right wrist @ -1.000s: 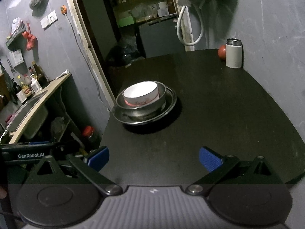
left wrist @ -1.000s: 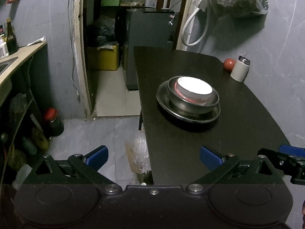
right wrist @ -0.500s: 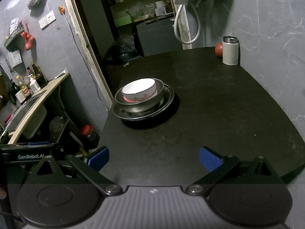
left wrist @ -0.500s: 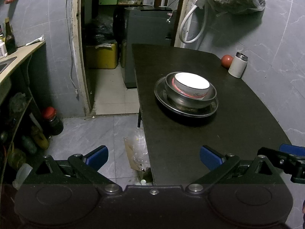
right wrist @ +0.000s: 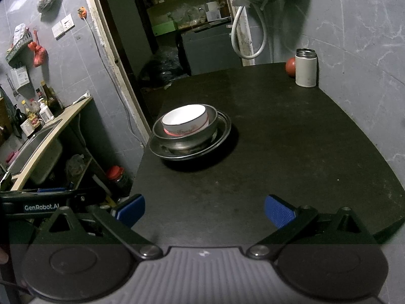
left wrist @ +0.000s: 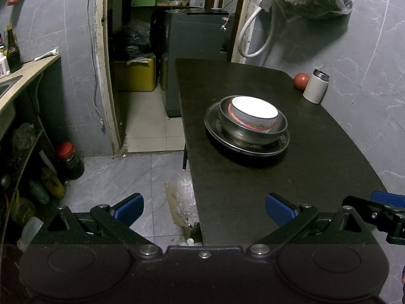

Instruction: Organize plates and bowls

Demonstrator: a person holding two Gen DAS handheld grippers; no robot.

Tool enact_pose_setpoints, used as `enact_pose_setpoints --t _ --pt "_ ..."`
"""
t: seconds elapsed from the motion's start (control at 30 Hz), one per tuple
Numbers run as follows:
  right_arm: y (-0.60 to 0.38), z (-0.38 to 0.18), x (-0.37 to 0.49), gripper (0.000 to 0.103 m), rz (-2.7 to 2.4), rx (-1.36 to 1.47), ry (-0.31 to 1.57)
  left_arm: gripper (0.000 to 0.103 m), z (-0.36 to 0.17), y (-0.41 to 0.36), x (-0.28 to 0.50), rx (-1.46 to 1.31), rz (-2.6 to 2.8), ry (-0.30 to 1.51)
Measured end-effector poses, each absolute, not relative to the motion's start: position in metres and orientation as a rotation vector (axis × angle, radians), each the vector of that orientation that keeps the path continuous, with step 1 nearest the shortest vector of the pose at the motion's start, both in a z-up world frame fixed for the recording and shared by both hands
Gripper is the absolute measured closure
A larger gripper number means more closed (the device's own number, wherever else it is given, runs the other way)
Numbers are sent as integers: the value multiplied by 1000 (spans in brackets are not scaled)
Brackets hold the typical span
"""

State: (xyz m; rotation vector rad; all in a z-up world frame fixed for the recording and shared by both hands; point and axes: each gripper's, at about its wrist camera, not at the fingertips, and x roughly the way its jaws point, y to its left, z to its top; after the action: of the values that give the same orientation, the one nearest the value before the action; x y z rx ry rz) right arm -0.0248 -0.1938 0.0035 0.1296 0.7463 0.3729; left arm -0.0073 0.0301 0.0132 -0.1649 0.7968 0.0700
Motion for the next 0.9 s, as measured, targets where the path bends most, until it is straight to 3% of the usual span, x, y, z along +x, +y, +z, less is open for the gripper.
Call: enact_pose_setpoints --t 0.9 --pt "-198 3 -23 0 365 139 746 1 14 29 -7 -161 66 796"
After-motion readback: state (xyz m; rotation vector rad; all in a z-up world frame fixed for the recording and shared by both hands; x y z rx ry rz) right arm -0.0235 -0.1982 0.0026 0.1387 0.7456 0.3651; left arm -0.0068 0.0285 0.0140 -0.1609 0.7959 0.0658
